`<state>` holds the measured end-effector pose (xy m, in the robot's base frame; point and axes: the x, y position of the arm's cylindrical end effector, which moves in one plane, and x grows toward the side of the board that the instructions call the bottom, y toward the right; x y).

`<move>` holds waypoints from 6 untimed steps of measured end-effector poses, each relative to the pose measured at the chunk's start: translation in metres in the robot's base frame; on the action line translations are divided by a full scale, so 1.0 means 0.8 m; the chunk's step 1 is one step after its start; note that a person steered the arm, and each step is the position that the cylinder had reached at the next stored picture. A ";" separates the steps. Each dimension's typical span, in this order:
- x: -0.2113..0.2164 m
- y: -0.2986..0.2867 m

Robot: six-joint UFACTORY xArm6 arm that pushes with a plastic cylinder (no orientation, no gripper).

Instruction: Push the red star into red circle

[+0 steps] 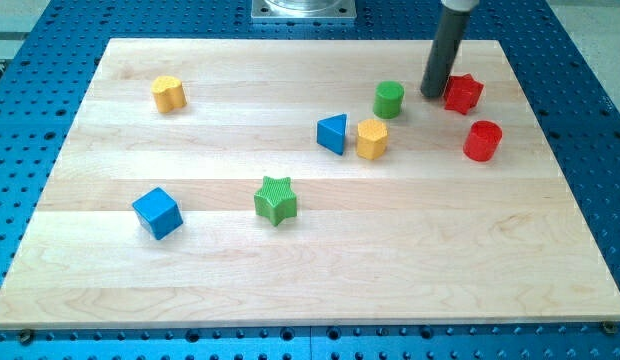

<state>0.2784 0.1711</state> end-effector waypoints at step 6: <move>0.087 0.050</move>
